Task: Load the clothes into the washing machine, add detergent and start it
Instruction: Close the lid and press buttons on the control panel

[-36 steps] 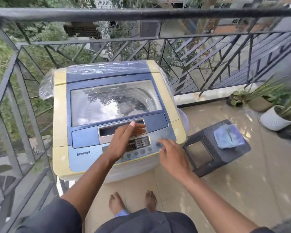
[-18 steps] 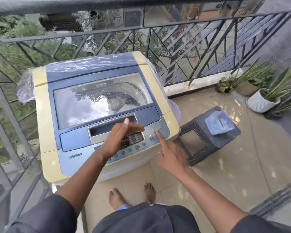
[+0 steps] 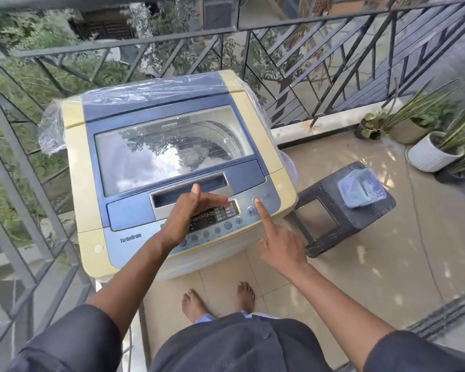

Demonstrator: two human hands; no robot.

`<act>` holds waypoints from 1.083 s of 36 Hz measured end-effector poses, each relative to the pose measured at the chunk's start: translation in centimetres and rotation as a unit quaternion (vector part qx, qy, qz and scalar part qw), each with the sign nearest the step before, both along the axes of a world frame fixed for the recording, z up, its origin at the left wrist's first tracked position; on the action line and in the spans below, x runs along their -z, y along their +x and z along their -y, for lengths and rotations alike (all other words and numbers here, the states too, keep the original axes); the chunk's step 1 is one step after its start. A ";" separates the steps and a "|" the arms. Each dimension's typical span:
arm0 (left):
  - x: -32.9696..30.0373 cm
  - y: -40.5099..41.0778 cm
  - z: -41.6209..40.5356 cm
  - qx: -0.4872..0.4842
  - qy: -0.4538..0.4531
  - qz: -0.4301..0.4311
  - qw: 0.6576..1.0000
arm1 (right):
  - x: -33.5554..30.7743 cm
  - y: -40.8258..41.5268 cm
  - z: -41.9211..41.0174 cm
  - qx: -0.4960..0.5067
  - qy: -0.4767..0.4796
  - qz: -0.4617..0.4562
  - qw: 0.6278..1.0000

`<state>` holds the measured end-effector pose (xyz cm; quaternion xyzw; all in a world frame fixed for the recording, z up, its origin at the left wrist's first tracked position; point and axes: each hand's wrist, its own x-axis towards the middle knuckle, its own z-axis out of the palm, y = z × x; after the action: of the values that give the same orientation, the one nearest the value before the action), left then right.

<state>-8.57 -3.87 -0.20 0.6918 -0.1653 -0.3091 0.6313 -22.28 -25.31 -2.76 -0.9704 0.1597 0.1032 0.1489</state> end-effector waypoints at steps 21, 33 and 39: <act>0.0 0.7 0.1 -0.001 0.013 -0.005 1.000 | 0.5 0.8 0.5 -0.003 -0.016 -0.003 1.000; 0.1 0.1 0.2 -0.019 0.005 -0.006 1.000 | -0.3 -0.1 -0.7 0.017 -0.014 -0.032 0.999; 0.1 0.2 0.2 -0.026 0.001 -0.006 1.000 | -0.7 -0.1 -0.8 0.017 -0.001 -0.034 0.999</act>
<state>-8.37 -4.10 -0.29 0.6944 -0.1430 -0.2973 0.6395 -22.35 -24.55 -2.08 -0.9636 0.1812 0.1335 0.1441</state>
